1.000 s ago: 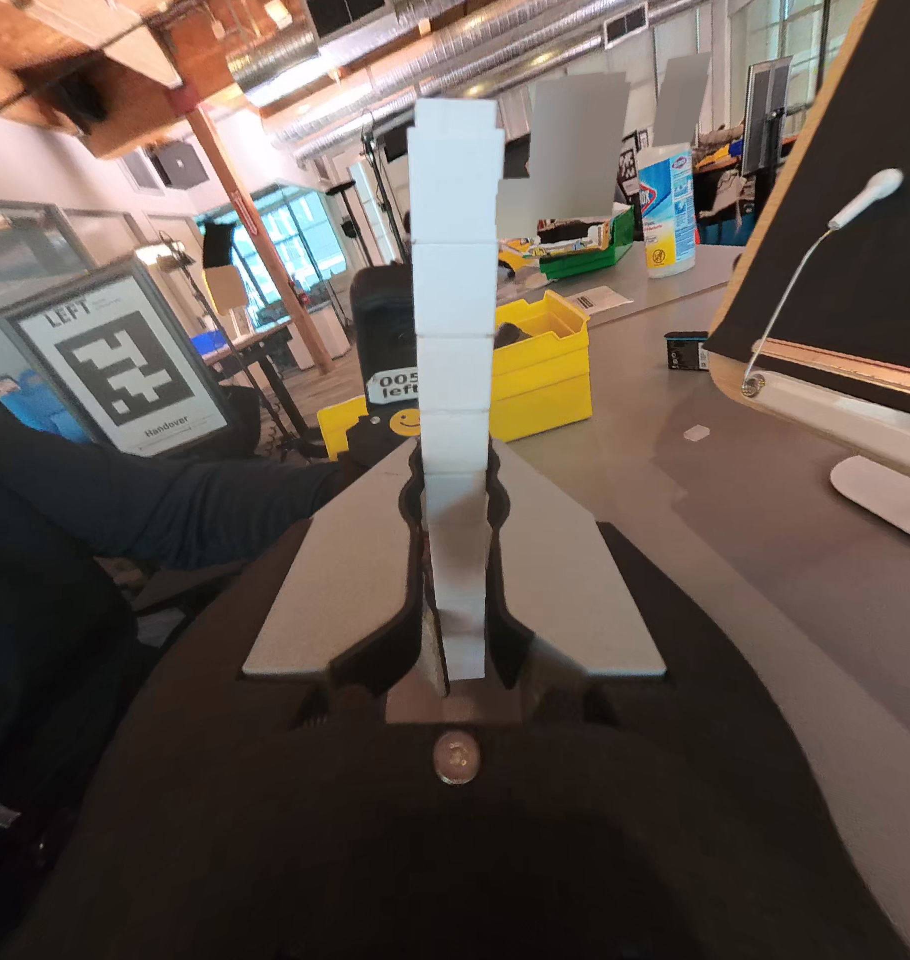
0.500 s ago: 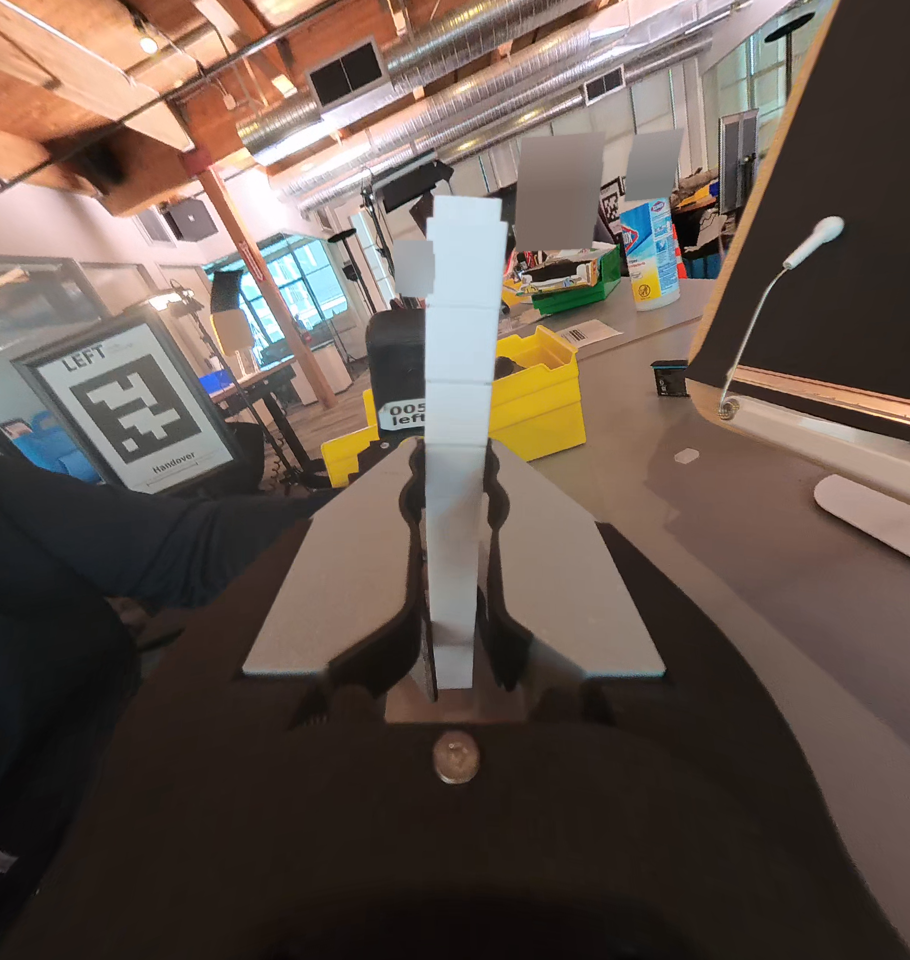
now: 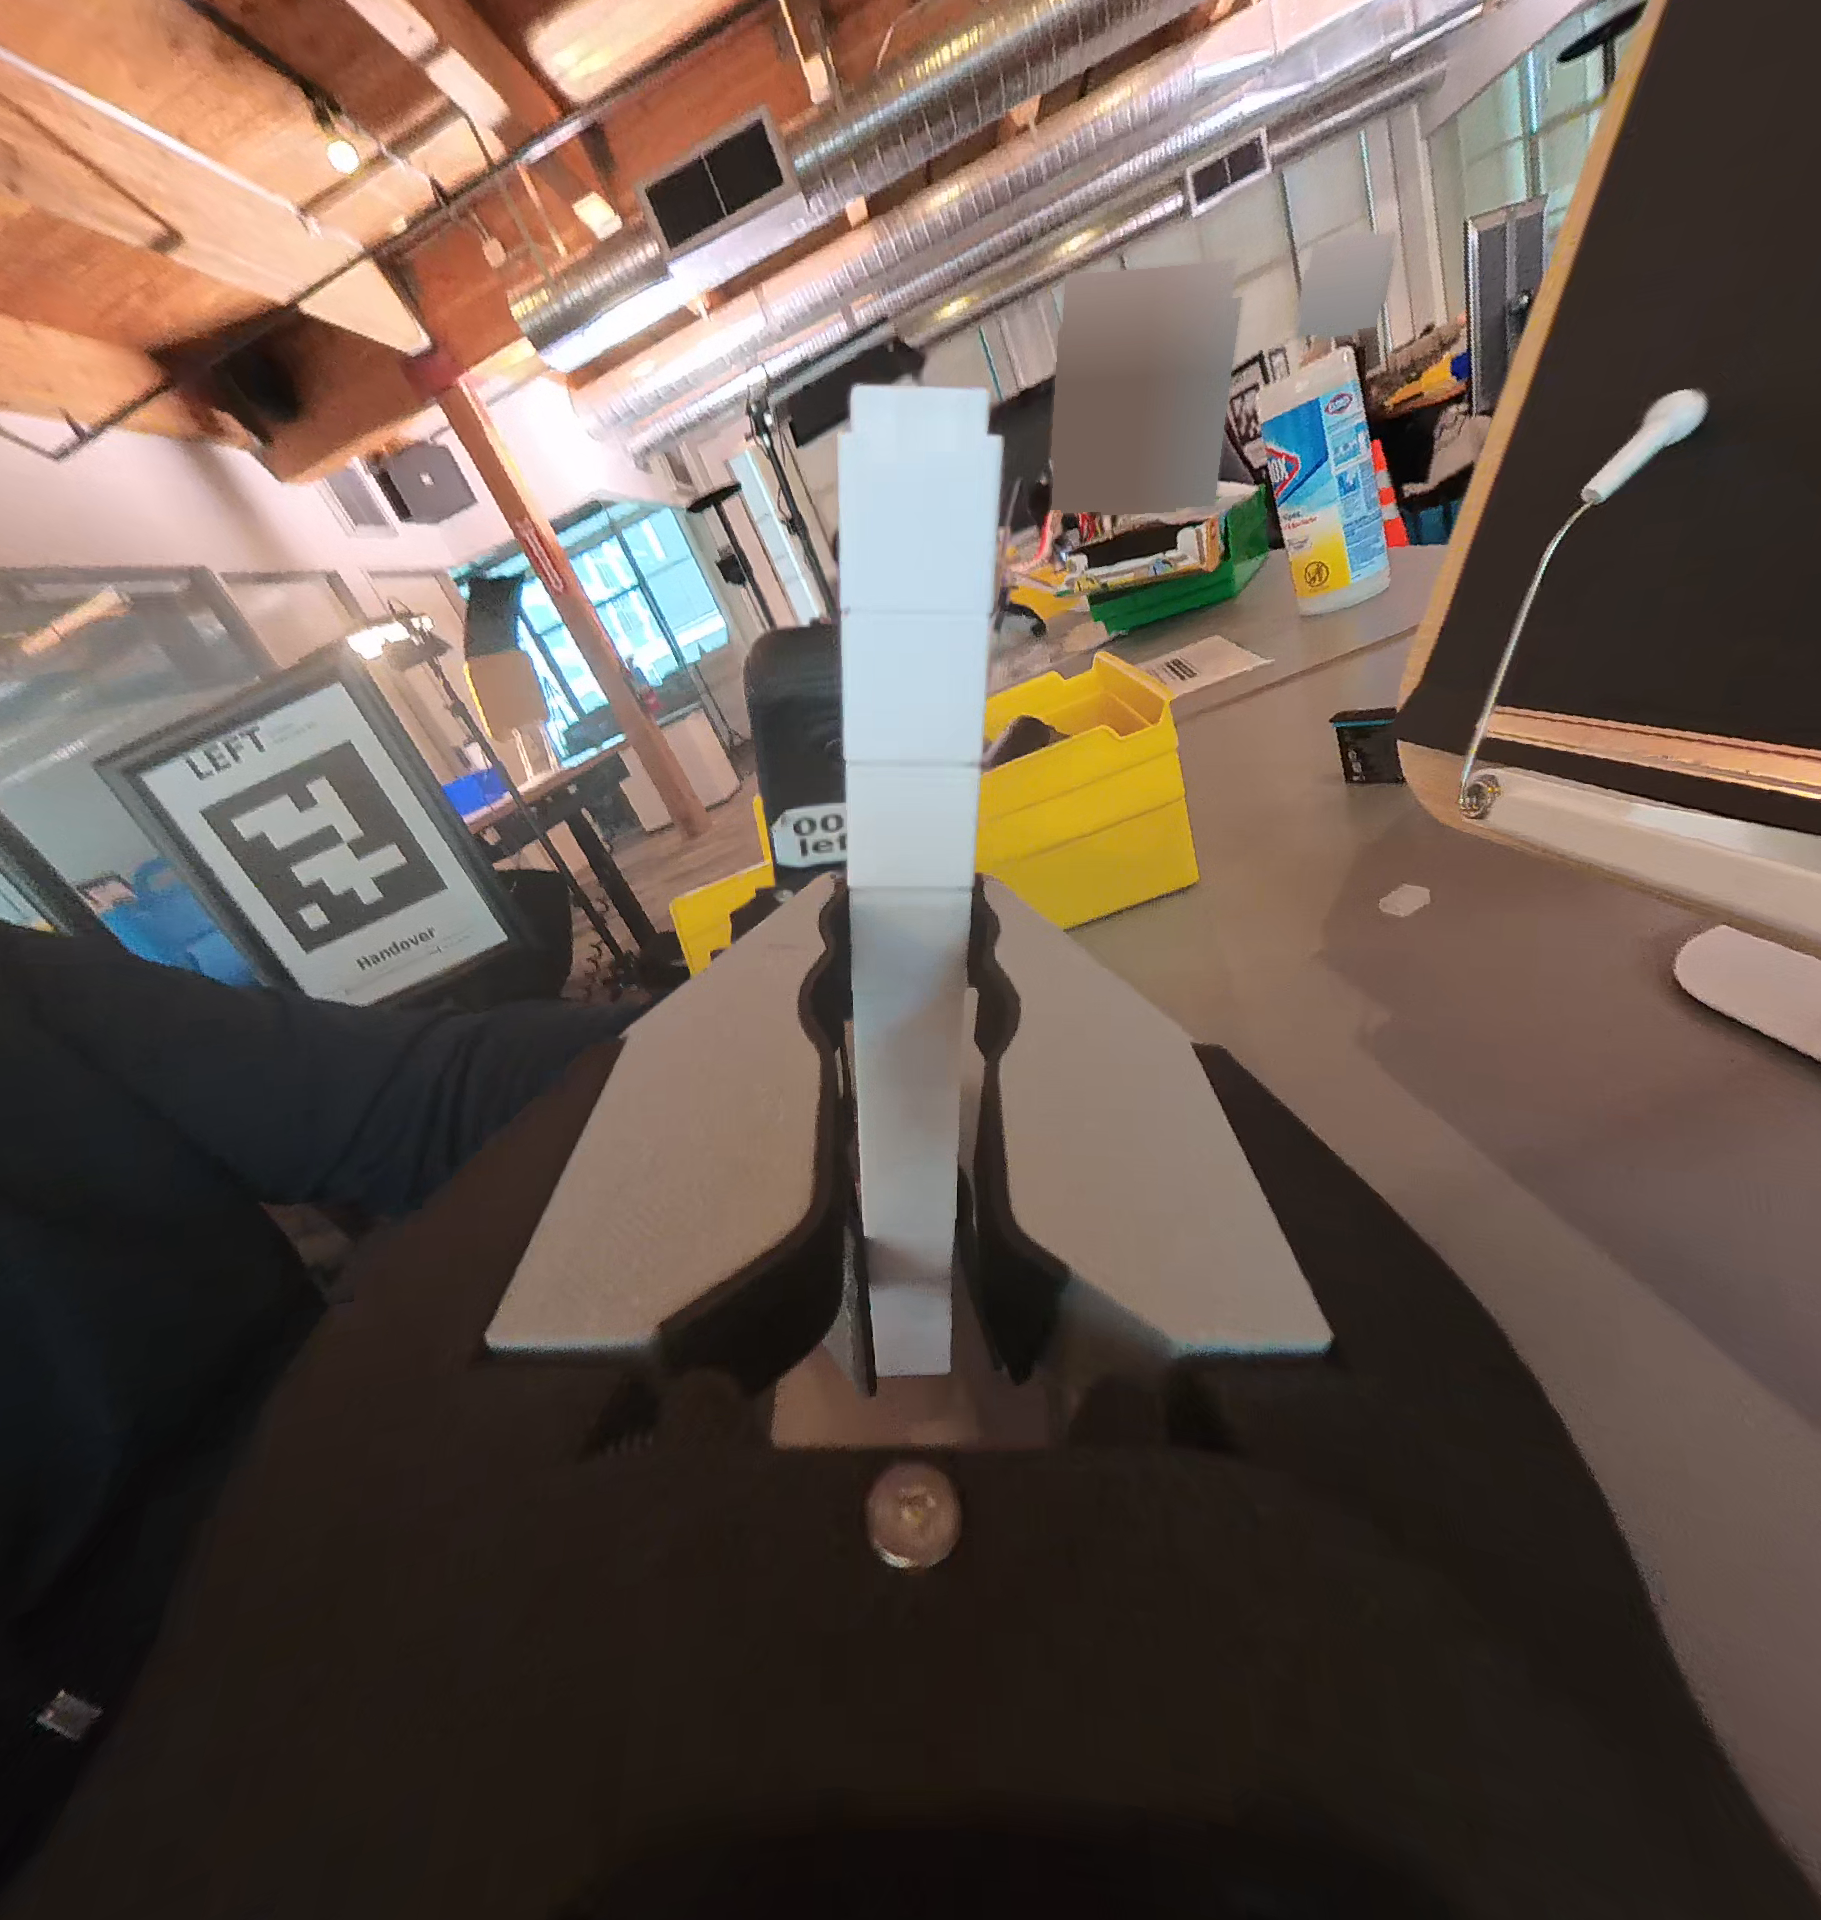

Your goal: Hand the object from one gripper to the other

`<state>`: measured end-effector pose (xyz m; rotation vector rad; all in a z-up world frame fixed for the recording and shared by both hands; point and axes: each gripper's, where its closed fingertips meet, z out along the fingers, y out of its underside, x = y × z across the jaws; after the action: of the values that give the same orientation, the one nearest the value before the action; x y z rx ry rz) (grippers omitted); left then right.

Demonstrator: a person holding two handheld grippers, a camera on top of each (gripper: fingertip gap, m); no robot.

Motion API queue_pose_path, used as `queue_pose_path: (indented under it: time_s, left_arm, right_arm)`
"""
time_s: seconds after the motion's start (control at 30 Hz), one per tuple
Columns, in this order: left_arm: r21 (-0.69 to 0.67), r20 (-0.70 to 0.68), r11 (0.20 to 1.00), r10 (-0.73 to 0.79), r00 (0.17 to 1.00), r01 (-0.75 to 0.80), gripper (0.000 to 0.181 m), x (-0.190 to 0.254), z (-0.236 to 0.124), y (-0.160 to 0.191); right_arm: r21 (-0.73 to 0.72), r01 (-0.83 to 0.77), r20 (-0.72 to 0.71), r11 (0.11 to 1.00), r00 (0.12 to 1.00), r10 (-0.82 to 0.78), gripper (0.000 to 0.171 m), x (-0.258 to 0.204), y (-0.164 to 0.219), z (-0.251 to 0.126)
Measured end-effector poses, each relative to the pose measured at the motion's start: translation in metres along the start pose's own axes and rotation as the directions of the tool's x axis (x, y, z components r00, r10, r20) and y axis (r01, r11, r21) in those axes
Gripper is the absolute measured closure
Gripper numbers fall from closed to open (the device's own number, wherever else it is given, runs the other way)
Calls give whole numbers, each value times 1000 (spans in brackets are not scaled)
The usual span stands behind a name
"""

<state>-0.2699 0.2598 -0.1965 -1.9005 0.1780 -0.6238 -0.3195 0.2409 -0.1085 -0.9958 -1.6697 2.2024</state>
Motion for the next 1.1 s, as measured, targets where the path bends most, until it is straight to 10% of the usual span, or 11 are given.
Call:
queue_pose_path:
  time_s: [0.23,0.6,0.8,1.1]
  left_arm:
    - [59,6,997,-40,999,40,160,-6,-5,-8]
    - [91,40,995,-53,998,49,134,-12,-9,-12]
    - [181,80,982,-62,995,46,115,-21,-23,-27]
    - [274,281,957,12,960,-92,117,-30,-34,-45]
  right_arm:
    - [26,-72,6,997,997,72,129,8,-3,-2]
    - [-157,195,-148,968,965,-218,151,13,15,6]
    - [-476,503,-438,722,576,-690,151,47,0,-23]
    - [-852,456,-200,258,173,-965,151,72,35,-18]
